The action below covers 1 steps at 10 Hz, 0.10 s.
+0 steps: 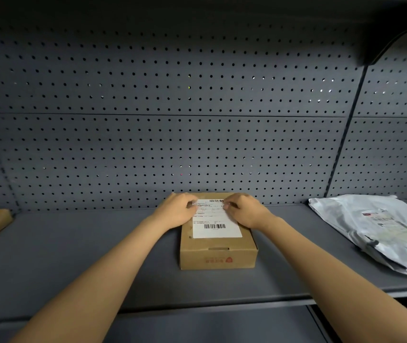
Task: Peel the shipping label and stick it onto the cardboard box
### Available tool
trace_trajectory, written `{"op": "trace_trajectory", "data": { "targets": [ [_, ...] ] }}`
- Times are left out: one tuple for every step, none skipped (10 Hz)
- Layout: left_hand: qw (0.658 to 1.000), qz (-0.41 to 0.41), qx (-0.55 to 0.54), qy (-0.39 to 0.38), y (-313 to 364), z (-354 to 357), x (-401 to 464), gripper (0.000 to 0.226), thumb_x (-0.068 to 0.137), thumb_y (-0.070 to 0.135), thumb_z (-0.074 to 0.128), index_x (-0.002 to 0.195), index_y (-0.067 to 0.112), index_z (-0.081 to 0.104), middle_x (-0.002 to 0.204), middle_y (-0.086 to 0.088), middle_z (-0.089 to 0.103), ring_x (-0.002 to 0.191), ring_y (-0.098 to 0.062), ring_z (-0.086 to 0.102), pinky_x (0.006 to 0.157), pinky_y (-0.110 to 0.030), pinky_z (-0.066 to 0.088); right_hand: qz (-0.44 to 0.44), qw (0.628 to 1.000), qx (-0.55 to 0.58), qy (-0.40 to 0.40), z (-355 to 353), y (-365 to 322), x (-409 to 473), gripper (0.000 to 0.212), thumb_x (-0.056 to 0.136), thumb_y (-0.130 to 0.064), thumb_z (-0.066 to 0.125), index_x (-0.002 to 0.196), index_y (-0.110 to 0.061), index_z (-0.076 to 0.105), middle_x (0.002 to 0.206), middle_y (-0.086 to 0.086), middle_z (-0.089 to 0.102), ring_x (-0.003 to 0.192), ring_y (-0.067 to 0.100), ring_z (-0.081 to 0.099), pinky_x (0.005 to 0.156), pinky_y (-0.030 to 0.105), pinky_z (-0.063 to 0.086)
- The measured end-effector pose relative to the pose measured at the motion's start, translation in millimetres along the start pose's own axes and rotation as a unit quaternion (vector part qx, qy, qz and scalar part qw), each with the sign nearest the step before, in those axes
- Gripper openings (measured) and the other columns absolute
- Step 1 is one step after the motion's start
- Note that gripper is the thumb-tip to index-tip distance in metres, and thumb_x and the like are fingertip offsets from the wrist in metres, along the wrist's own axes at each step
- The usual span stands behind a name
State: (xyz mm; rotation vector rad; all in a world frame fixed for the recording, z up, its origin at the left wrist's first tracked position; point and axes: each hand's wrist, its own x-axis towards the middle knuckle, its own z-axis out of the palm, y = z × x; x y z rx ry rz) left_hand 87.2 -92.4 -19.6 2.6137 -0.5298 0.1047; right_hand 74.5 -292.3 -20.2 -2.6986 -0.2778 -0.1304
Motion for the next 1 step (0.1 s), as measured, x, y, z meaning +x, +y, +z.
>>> {"op": "trace_trajectory", "data": {
  "targets": [
    [0.997,0.006,-0.05,0.06,6.4,-4.9,-9.3,0.038,0.09,0.025,0.047,0.127,0.017,0.052,0.134,-0.002,0.055,0.125,-0.019,0.047,0.103,-0.034,0.037,-0.01,0.998,0.047,0.045,-3.1,-9.6,-9.3,0.036,0.093,-0.029,0.046,0.123,-0.012,0.055,0.119,0.013,0.064,0.108,0.03,0.057,0.092,0.038,0.046]
  ]
}}
